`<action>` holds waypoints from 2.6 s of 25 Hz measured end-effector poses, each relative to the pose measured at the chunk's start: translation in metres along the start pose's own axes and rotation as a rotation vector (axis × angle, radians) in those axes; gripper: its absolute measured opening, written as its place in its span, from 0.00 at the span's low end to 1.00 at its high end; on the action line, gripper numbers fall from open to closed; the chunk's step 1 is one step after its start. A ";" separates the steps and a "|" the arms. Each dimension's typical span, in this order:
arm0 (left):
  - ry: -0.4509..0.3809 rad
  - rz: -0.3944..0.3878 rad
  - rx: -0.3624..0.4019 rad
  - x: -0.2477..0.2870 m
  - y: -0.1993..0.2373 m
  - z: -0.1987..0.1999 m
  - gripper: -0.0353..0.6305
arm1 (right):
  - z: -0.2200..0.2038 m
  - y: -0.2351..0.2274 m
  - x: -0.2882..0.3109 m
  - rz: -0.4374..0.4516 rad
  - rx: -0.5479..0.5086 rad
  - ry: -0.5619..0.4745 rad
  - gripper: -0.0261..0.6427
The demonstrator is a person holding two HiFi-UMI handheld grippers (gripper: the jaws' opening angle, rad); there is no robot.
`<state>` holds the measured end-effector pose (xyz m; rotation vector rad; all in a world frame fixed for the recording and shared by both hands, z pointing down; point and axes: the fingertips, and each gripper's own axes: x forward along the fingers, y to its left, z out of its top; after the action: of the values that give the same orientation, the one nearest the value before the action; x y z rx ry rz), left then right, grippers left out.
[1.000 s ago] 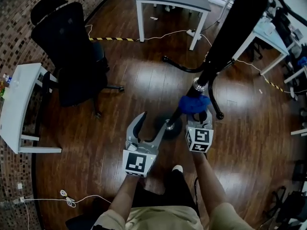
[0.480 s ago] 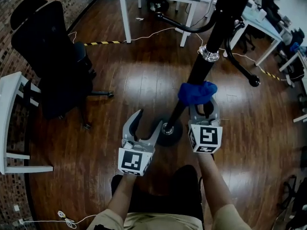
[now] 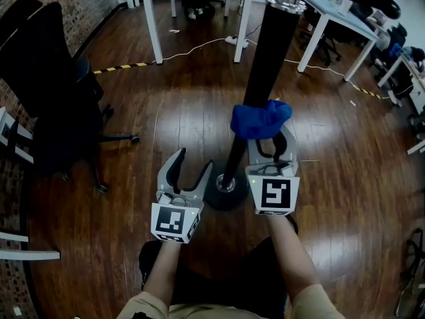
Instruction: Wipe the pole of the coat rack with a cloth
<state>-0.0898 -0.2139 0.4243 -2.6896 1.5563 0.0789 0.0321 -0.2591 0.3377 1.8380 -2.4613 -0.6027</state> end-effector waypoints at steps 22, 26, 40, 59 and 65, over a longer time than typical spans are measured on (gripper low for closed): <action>-0.053 -0.026 0.011 -0.022 0.001 -0.082 0.43 | -0.297 0.088 -0.074 0.014 0.256 0.439 0.26; -0.041 -0.006 0.007 -0.028 0.009 -0.093 0.43 | -0.364 0.107 -0.088 -0.030 0.298 0.496 0.27; 0.009 0.032 -0.013 -0.033 0.011 -0.140 0.44 | -0.476 0.144 -0.112 -0.042 0.390 0.574 0.27; 0.047 0.032 -0.053 -0.016 0.015 -0.170 0.44 | -0.610 0.186 -0.140 0.159 0.566 1.102 0.26; 0.044 -0.079 0.000 -0.006 0.003 -0.120 0.44 | -0.456 0.123 -0.112 0.043 0.463 0.714 0.26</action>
<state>-0.0926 -0.2168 0.5441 -2.7673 1.4597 0.0174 0.0608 -0.2617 0.8223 1.6844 -2.2111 0.5878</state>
